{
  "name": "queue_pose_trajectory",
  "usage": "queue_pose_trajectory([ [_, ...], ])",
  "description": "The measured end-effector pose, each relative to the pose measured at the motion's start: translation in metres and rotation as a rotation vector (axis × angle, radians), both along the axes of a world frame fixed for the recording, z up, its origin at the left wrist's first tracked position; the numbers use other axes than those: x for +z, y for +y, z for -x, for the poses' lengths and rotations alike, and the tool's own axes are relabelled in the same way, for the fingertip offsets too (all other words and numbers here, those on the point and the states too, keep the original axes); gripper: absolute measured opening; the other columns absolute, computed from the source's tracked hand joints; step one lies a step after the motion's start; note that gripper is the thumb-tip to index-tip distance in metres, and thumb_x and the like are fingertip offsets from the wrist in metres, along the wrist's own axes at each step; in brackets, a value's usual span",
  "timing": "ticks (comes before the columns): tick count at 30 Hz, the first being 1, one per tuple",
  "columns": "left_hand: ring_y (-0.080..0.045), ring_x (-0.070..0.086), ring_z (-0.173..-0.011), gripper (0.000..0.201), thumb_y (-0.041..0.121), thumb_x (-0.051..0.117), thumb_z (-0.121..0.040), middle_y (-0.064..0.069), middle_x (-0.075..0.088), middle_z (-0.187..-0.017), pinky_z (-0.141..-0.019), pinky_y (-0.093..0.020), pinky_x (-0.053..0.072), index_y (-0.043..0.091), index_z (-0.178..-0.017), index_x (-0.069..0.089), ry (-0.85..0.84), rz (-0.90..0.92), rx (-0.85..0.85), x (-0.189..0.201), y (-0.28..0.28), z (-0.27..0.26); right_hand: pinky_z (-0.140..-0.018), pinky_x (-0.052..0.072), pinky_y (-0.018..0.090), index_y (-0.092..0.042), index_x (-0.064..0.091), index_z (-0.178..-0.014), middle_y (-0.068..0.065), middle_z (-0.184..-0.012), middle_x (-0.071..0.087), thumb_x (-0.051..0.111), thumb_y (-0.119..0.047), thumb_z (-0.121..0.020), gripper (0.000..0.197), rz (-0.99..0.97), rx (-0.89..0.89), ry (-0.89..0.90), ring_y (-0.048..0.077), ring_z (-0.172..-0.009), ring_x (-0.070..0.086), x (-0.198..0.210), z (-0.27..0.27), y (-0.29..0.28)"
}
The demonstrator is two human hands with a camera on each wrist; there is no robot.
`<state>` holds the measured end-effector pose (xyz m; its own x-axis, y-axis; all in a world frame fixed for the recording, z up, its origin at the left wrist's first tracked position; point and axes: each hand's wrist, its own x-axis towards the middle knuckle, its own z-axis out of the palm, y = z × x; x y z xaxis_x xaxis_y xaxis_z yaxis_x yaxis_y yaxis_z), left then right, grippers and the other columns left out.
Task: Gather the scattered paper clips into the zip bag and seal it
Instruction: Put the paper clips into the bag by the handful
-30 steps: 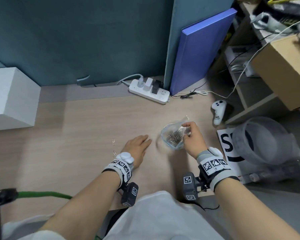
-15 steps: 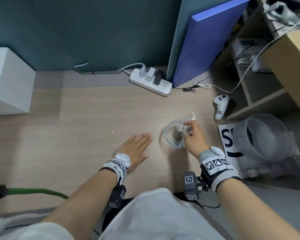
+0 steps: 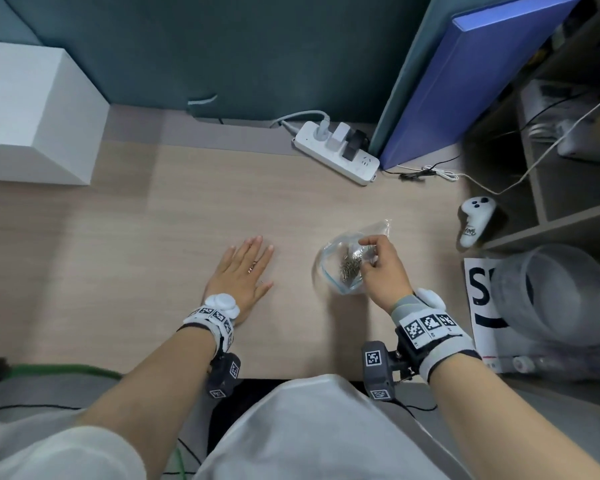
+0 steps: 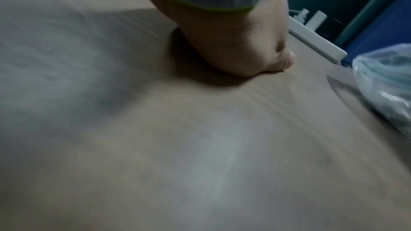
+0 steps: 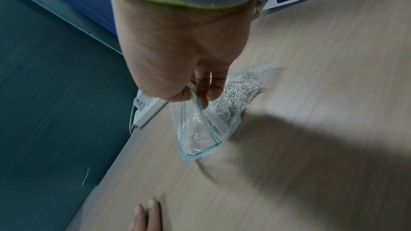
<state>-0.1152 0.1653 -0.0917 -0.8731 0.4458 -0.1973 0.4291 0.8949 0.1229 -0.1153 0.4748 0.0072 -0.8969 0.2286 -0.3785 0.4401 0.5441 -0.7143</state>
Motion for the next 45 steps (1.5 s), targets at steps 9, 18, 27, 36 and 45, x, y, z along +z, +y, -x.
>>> queue_pose_trajectory([
  [9,-0.020,-0.001,-0.156,0.062,0.033,0.031,-0.107,-0.005,0.004,-0.169,-0.127,-0.040,0.001,0.010,-0.161,0.010,-0.079,-0.264,0.177,-0.015,0.031,0.035,-0.079,0.050,0.035,-0.032,0.054,-0.116,0.006,-0.116,0.055,0.043,0.002,-0.087,0.046,0.011,0.001,-0.013,0.018,-0.081,0.056,-0.007,-0.004,-0.001],
  [18,-0.022,0.025,-0.152,0.059,0.043,0.024,-0.103,0.000,0.032,-0.163,-0.124,-0.037,0.021,0.017,-0.153,0.040,-0.120,-0.309,-0.090,-0.002,0.024,0.022,-0.079,0.052,0.041,-0.028,0.055,-0.117,0.007,-0.110,0.056,0.045,0.004,-0.085,0.046,0.039,0.026,-0.028,0.019,-0.074,0.053,-0.005,0.006,-0.017],
  [27,-0.034,0.061,-0.112,0.052,0.014,0.081,-0.079,-0.002,0.065,-0.131,-0.085,-0.043,0.058,0.026,-0.127,0.066,-0.188,-0.260,-0.188,0.018,-0.007,0.035,-0.073,0.044,0.033,-0.025,0.056,-0.120,0.010,-0.107,0.062,0.050,-0.004,-0.094,0.034,0.076,0.041,-0.051,0.025,-0.082,0.058,0.001,0.006,-0.030],
  [36,-0.033,0.058,-0.082,0.007,0.008,0.066,-0.086,-0.010,0.059,-0.090,-0.064,-0.042,0.053,0.011,-0.091,0.063,-0.207,-0.134,-0.124,0.026,0.021,0.046,-0.076,0.047,0.035,-0.025,0.054,-0.118,0.008,-0.112,0.054,0.048,0.004,-0.088,0.042,0.059,0.085,-0.070,0.020,-0.079,0.053,0.000,0.005,-0.034],
  [45,-0.028,0.056,-0.083,0.021,0.002,0.060,-0.085,-0.003,0.054,-0.093,-0.056,-0.037,0.050,0.019,-0.097,0.054,-0.159,-0.076,-0.024,0.028,0.032,0.042,-0.081,0.051,0.041,-0.029,0.054,-0.114,0.006,-0.111,0.052,0.048,0.004,-0.088,0.042,0.042,0.085,-0.050,0.021,-0.079,0.054,-0.002,0.007,-0.035],
])
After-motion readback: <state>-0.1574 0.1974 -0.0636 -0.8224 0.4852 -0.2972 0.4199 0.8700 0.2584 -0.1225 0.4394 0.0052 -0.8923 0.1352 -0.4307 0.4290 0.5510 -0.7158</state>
